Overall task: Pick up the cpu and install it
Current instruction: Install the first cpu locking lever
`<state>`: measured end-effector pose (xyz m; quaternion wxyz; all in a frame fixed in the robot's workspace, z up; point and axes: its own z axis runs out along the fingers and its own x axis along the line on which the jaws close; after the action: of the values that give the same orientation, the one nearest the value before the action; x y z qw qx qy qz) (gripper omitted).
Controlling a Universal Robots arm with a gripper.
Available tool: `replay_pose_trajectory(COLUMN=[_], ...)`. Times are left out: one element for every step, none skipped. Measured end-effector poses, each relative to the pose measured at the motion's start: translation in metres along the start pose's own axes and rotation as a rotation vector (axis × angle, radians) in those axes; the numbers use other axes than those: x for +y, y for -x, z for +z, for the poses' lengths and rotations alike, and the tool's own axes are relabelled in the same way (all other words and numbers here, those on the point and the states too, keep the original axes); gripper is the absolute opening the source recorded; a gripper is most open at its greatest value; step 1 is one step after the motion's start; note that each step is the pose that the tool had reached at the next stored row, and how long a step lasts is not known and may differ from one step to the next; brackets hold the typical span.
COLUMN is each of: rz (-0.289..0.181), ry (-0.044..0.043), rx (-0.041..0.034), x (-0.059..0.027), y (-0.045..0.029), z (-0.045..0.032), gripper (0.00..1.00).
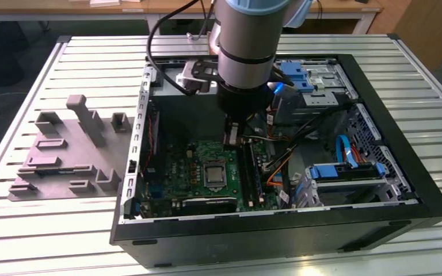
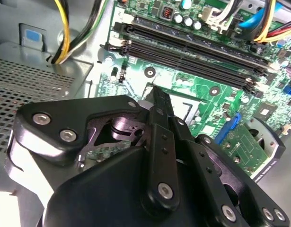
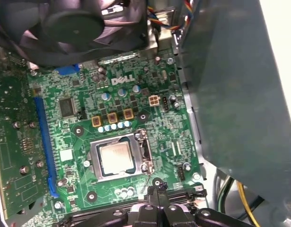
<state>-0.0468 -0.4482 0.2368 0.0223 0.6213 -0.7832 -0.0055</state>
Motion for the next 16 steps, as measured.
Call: replay_pose_trajectory(rz=[-0.003,-0.008,-0.016,-0.024,-0.032,-0.04,-0.045,-0.047,-0.048,-0.048,-0.049,-0.05,-0.052,-0.056,-0.067,-0.083], ry=[-0.0001,-0.0002,-0.0005,-0.0007,-0.0009,-0.0011,-0.0012,-0.0013,-0.0014,-0.0014,-0.0014,-0.0014,-0.0015,-0.0015,-0.0019,-0.0024], rx=[0.0001,0.0003,0.0004,0.0007,0.0011,0.0016,0.0018,0.0019,0.0018,0.0019,0.0019,0.0018,0.0019,0.002,0.0023,0.0028], x=[-0.0001,-0.0001,-0.0002,-0.0003,-0.0004,-0.0004,-0.0005,-0.0007,-0.001,-0.0014,-0.0018,-0.0021,-0.0023,-0.0022,-0.0021,-0.0021], y=[-0.0006,-0.0009,-0.0011,-0.0013,-0.0016,-0.002,-0.0028,-0.0044,-0.0062,-0.0078,-0.0094,-0.0109,-0.0124,-0.013,-0.013,-0.013], z=[0.0001,0.0003,0.0005,0.0007,0.0009,0.0011,0.0012,0.0013,0.0014,0.0014,0.0014,0.0015,0.0015,0.0016,0.0018,0.0022], gripper=[0.11,0.11,0.11,0.11,0.11,0.11,0.11,0.11,0.11,0.11,0.11,0.11,0.11,0.11,0.11,0.11])
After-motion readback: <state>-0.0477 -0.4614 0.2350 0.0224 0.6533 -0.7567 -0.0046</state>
